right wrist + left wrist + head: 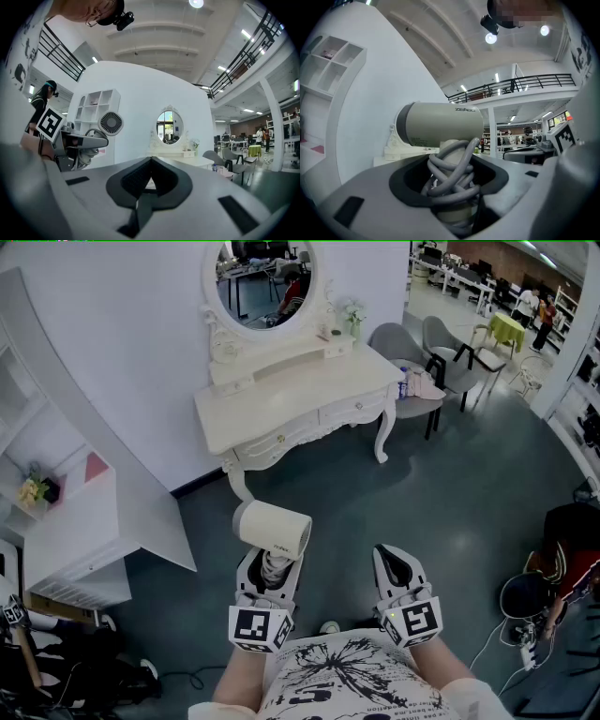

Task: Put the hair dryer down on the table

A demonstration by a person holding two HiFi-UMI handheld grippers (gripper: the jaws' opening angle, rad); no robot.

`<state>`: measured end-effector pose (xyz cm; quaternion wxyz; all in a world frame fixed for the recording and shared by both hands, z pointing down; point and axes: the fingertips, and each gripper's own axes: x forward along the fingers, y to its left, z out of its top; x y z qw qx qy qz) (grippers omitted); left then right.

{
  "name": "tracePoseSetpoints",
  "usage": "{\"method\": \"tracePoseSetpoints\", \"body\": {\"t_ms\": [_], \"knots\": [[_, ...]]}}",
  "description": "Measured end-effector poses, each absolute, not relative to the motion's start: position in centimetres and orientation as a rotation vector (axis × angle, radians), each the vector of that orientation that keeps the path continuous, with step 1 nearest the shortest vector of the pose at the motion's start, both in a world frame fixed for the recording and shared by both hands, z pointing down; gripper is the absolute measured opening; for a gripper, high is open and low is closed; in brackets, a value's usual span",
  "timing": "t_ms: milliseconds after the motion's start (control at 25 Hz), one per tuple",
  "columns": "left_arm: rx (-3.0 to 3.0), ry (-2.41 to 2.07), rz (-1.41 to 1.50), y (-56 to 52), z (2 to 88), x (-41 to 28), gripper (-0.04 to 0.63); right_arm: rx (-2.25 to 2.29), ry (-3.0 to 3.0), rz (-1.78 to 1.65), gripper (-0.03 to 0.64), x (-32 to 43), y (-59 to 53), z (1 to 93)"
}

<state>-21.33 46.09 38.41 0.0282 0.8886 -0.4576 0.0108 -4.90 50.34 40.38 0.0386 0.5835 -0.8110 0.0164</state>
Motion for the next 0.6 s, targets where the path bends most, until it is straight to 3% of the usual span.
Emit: {"method": "tracePoseSetpoints", "body": {"t_ms": [600], "knots": [[2.782, -1.418, 0.03, 45.0, 38.1, -21.9, 0.252, 1.794, -2.48, 0.101, 0.018, -5.8, 48.8, 41.4]]}}
